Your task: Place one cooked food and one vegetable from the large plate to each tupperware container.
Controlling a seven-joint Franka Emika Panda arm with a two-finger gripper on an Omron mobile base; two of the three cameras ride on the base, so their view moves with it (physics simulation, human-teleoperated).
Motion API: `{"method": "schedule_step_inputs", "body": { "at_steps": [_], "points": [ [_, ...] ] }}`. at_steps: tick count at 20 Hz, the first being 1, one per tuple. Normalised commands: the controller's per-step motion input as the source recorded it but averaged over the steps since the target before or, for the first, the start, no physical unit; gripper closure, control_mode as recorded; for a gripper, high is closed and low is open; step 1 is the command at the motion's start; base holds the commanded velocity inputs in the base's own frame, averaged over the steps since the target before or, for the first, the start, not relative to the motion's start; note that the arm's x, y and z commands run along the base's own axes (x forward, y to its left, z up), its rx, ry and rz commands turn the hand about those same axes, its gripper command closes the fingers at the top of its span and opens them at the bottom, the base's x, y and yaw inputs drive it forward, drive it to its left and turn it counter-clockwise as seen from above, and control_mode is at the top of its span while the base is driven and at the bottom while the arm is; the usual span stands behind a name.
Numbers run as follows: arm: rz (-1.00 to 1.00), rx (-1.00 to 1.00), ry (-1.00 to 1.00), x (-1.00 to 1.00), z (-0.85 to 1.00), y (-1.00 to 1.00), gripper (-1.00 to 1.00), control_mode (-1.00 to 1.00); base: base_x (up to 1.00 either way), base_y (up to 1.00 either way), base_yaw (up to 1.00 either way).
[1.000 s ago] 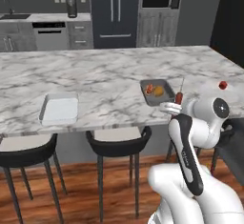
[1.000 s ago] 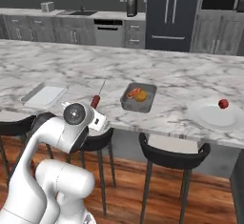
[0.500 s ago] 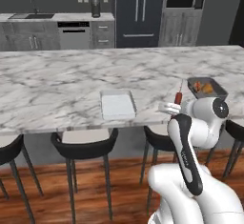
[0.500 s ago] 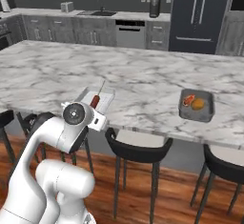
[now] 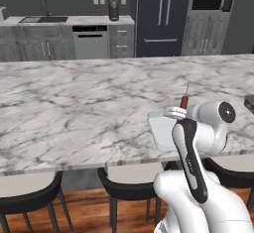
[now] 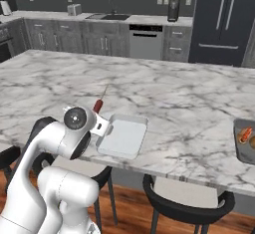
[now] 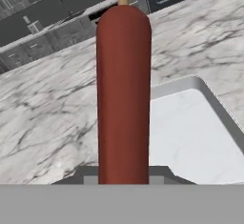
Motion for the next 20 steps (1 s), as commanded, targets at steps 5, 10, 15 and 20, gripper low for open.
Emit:
{"method": "schedule_step_inputs", "body": {
  "at_steps": [5, 10, 15, 20],
  "points": [
    [0.00, 0.00, 0.00, 0.00, 0.00, 0.00, 1.00, 1.00, 0.70, 0.01, 0.00],
    [0.00, 0.00, 0.00, 0.00, 0.00, 0.00, 1.00, 1.00, 0.62, 0.21, -0.12],
    [0.00, 0.00, 0.00, 0.00, 0.00, 0.00, 1.00, 1.00, 0.47, 0.08, -0.04],
    [0.00, 0.00, 0.05, 0.16, 0.00, 0.00, 1.00, -1.00, 0.34, 0.00, -0.01]
  ]
}}
